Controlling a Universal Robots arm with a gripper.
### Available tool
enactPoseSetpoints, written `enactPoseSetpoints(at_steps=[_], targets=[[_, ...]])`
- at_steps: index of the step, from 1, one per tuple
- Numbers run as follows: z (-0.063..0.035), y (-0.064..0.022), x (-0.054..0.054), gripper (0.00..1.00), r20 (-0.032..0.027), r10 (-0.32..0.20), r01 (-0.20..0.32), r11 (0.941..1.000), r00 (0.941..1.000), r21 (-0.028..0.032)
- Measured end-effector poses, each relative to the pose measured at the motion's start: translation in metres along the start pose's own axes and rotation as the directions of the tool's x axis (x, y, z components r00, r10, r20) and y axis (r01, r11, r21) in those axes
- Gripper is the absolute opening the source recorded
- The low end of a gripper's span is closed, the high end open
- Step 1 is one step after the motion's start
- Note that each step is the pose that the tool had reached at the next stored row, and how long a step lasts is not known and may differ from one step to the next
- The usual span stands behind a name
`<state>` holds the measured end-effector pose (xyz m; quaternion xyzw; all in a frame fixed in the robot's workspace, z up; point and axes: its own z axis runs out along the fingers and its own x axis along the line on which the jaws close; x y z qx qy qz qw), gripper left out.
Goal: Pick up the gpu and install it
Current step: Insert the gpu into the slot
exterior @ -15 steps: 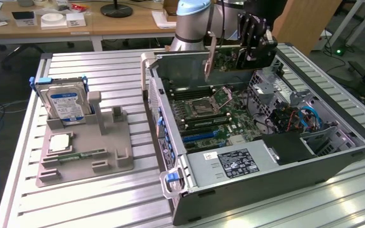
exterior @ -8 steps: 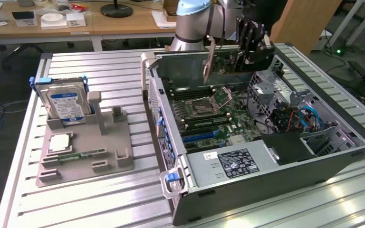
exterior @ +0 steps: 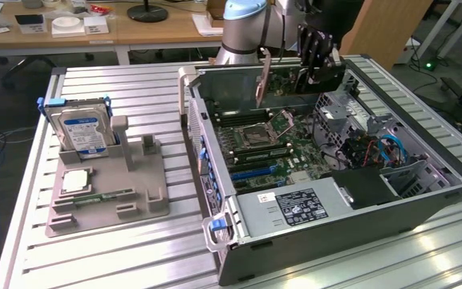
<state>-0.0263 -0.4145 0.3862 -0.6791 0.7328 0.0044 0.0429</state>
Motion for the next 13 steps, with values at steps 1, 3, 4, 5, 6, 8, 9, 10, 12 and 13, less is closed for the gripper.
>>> enactPoseSetpoints(at_steps=[1, 3, 4, 5, 6, 8, 9, 10, 12, 13], targets=[[0.0000, 0.0000, 0.0000, 0.28, 0.0001, 0.000, 0.000, 1.0000, 1.0000, 0.0000], [0.0000, 0.0000, 0.0000, 0.28, 0.0002, 0.000, 0.000, 1.0000, 1.0000, 0.0000], [0.0001, 0.0000, 0.0000, 0.28, 0.0003, 0.000, 0.000, 1.0000, 1.0000, 0.0000], [0.0002, 0.0000, 0.0001, 0.28, 0.0002, 0.000, 0.000, 1.0000, 1.0000, -0.0005], [0.0004, 0.0002, 0.0001, 0.28, 0.0002, 0.000, 0.000, 1.0000, 1.0000, -0.0009], [0.0015, 0.0008, 0.0003, 0.28, -0.0002, 0.000, 0.000, 1.0000, 1.0000, -0.0054], [0.0023, 0.0010, 0.0004, 0.28, -0.0003, 0.000, 0.000, 1.0000, 1.0000, -0.0087], [0.0032, 0.0010, 0.0007, 0.28, -0.0006, 0.001, -0.001, 0.9999, 1.0000, -0.0118], [0.0048, 0.0011, 0.0016, 0.28, -0.0016, 0.001, -0.001, 0.9997, 1.0000, -0.0239], [0.0055, 0.0011, 0.0021, 0.28, -0.0023, 0.002, -0.002, 0.9994, 1.0000, -0.0334]])
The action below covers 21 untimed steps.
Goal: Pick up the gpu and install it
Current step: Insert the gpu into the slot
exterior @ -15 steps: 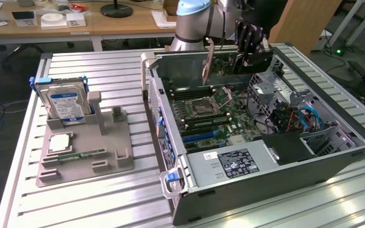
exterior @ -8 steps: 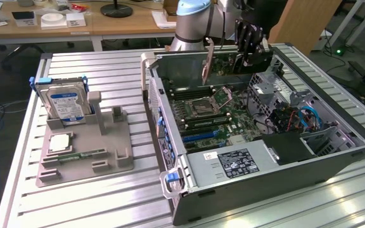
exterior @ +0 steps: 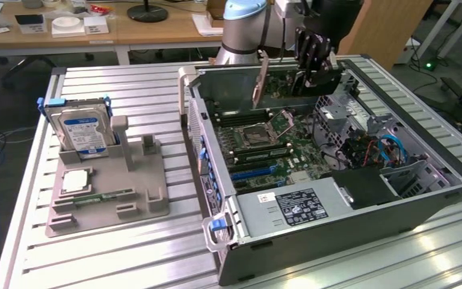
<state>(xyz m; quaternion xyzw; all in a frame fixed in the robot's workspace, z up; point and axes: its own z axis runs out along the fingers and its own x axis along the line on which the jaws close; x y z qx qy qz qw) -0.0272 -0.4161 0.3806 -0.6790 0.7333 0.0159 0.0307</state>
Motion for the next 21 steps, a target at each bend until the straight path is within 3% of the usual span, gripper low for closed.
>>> enactPoseSetpoints(at_steps=[1, 2, 6, 7, 9, 11, 21], targets=[[0.0008, 0.0000, 0.0004, 0.28, -0.0005, 0.000, 0.000, 1.0000, 1.0000, -0.0061], [0.0014, 0.0000, 0.0009, 0.28, -0.0008, 0.001, -0.001, 1.0000, 1.0000, -0.0083], [0.0028, -0.0002, 0.0041, 0.28, 0.0024, -0.007, 0.007, 0.9999, 1.0000, -0.0091], [0.0032, -0.0003, 0.0048, 0.28, 0.0062, -0.009, 0.009, 0.9999, 0.9999, -0.0095], [0.0039, -0.0004, 0.0062, 0.28, 0.0227, -0.010, 0.010, 0.9999, 0.9997, -0.0106], [0.0045, -0.0005, 0.0078, 0.28, 0.0302, -0.011, 0.011, 0.9999, 0.9995, -0.0112], [0.0051, 0.0037, 0.0104, 0.28, 0.0313, -0.017, 0.018, 0.9998, 0.9994, -0.0108]])
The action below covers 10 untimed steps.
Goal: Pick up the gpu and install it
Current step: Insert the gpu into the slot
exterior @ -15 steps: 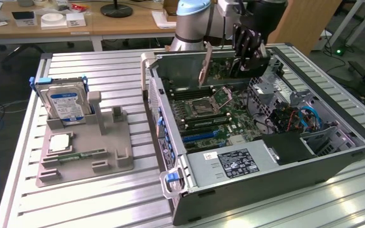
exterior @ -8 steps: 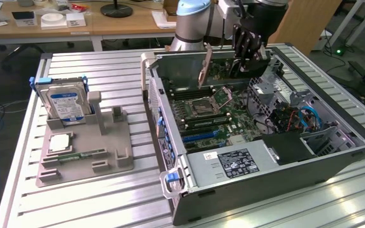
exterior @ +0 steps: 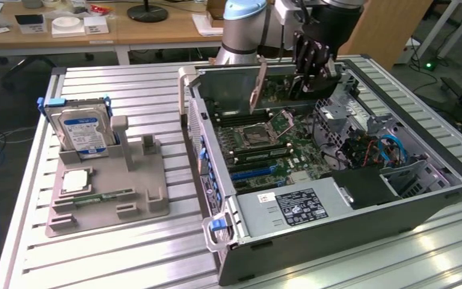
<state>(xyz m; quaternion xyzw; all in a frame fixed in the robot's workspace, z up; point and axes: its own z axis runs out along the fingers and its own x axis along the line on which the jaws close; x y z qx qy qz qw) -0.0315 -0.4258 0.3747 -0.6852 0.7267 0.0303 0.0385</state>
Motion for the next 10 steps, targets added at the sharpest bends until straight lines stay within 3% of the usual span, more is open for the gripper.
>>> enactPoseSetpoints(at_steps=[10], targets=[[-0.0001, 0.0021, 0.014, 0.28, 0.0003, -0.011, 0.011, 0.9999, 0.9999, -0.0008]])
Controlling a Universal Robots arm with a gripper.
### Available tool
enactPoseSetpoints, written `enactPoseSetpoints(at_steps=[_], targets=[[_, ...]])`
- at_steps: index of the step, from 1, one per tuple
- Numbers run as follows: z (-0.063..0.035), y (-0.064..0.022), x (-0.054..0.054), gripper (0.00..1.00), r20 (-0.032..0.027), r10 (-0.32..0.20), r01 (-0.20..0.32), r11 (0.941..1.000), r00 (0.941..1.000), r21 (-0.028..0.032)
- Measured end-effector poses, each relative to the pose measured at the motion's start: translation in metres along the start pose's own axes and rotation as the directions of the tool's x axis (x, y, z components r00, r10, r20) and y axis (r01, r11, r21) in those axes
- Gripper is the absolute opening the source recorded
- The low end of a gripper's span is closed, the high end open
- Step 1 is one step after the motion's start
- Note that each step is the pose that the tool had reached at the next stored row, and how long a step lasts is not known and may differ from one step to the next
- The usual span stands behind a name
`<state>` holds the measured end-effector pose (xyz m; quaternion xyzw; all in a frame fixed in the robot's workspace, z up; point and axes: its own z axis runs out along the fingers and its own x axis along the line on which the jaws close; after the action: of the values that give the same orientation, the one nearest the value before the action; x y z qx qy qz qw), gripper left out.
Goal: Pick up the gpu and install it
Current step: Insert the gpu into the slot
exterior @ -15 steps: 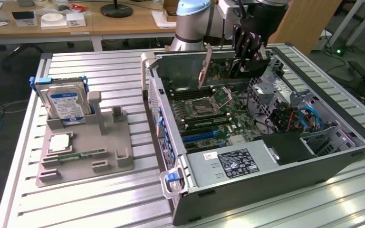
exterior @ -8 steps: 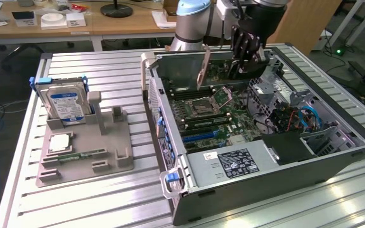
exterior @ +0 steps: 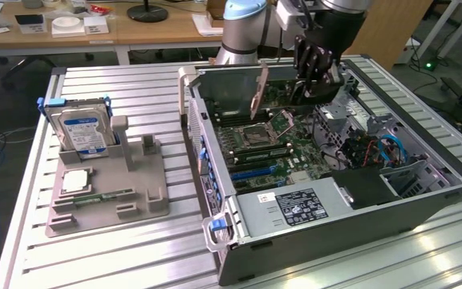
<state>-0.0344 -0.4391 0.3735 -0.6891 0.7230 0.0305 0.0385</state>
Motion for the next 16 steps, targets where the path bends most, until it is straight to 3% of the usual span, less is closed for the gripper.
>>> enactPoseSetpoints(at_steps=[6, 10, 16], targets=[[0.0005, 0.0078, 0.002, 0.28, -0.0003, -0.009, 0.009, 1.0000, 1.0000, 0.0016], [0.0015, 0.0086, 0.011, 0.28, 0.0001, -0.016, 0.016, 0.9999, 0.9999, 0.0015], [0.0037, 0.0113, 0.014, 0.28, 0.0002, -0.038, 0.038, 0.9993, 0.9993, 0.0017]])
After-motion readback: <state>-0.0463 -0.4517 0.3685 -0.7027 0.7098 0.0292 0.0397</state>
